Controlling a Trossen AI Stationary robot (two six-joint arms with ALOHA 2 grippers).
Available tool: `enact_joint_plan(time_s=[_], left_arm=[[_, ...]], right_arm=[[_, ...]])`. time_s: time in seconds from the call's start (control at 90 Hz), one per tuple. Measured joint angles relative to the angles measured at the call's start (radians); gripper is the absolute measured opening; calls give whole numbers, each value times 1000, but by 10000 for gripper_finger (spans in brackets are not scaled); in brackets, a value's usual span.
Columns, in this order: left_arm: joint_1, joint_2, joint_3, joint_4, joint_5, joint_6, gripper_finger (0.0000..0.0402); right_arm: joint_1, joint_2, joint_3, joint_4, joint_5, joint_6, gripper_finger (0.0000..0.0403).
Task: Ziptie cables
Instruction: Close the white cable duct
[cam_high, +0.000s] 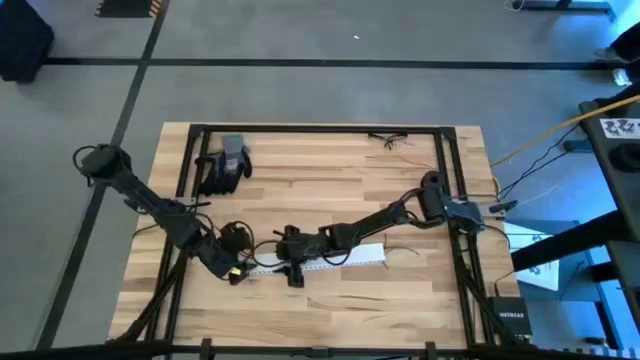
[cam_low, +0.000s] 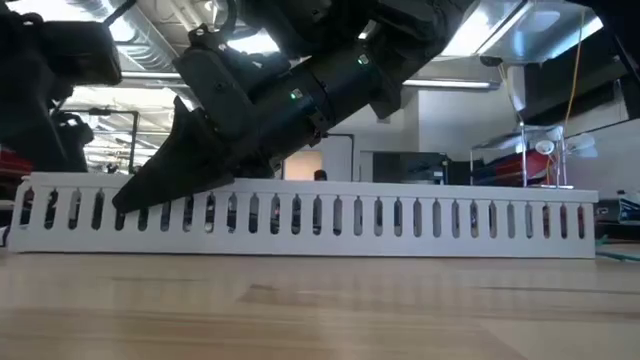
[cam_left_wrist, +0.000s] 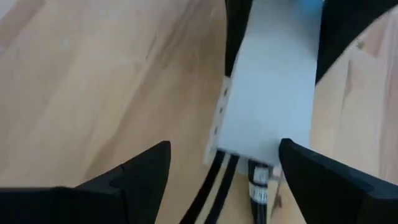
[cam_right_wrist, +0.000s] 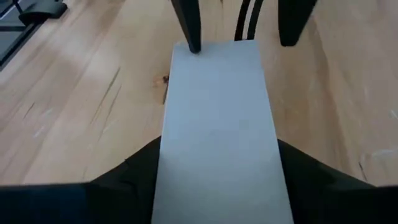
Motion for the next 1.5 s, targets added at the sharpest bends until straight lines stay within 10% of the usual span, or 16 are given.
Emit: enact_joint_plan(time_s=[0.267, 0.722, 0.922, 1.122, 1.5], left_arm=[[-64, -154, 77, -38, 0, 81, 292], [-127, -96, 59, -115, 21, -200, 292], [-135, -99, 107, 48, -24, -8, 292], [-98, -101, 151, -156, -174, 167, 292], [-9, -96, 44, -88, 66, 129, 292]], right_arm=[[-2, 0, -1, 1, 1, 9, 227], [-1, 0, -1, 0, 1, -12, 227], [-1, 0, -1, 1, 1, -13, 227], [-1, 0, -1, 1, 1, -14, 227], [-1, 0, -1, 1, 1, -19, 227]])
